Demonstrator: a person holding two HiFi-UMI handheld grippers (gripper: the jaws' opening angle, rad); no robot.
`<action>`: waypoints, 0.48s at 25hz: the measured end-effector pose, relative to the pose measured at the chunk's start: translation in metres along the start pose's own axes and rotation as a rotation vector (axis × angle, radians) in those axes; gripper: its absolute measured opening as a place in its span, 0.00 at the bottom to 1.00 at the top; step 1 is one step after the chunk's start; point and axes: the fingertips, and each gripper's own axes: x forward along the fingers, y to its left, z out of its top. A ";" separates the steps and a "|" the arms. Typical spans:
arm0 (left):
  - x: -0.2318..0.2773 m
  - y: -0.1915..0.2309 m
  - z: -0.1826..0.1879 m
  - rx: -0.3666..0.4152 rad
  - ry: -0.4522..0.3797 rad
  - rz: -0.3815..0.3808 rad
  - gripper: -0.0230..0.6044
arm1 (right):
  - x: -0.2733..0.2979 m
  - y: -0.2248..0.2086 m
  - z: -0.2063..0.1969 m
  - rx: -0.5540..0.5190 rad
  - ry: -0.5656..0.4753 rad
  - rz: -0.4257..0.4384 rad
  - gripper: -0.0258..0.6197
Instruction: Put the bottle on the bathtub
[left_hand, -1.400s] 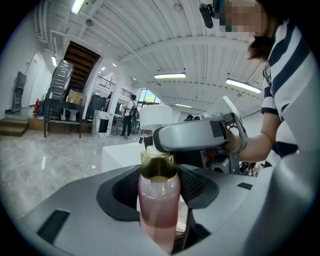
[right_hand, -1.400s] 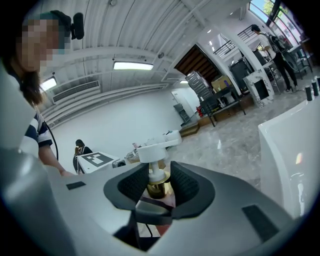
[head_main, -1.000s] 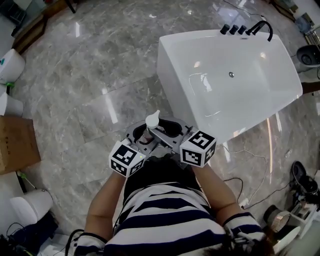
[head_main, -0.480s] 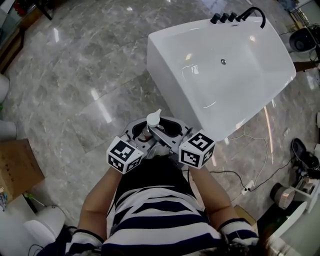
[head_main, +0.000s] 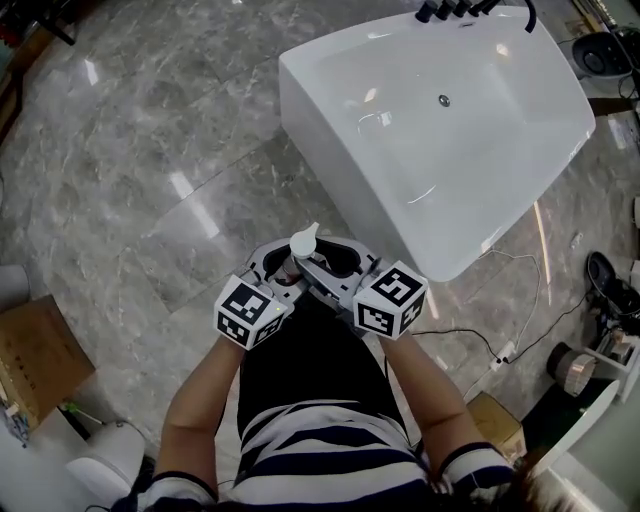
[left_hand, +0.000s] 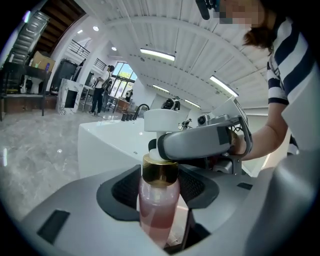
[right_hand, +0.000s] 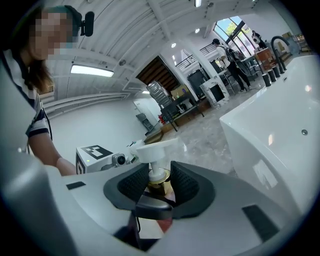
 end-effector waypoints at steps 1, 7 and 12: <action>0.005 0.003 -0.007 -0.010 0.003 0.008 0.39 | 0.002 -0.006 -0.006 0.005 0.014 0.005 0.28; 0.034 0.024 -0.052 -0.062 0.021 0.048 0.39 | 0.018 -0.044 -0.048 0.004 0.104 0.026 0.28; 0.063 0.046 -0.093 -0.109 0.031 0.064 0.39 | 0.034 -0.083 -0.086 0.036 0.158 0.024 0.28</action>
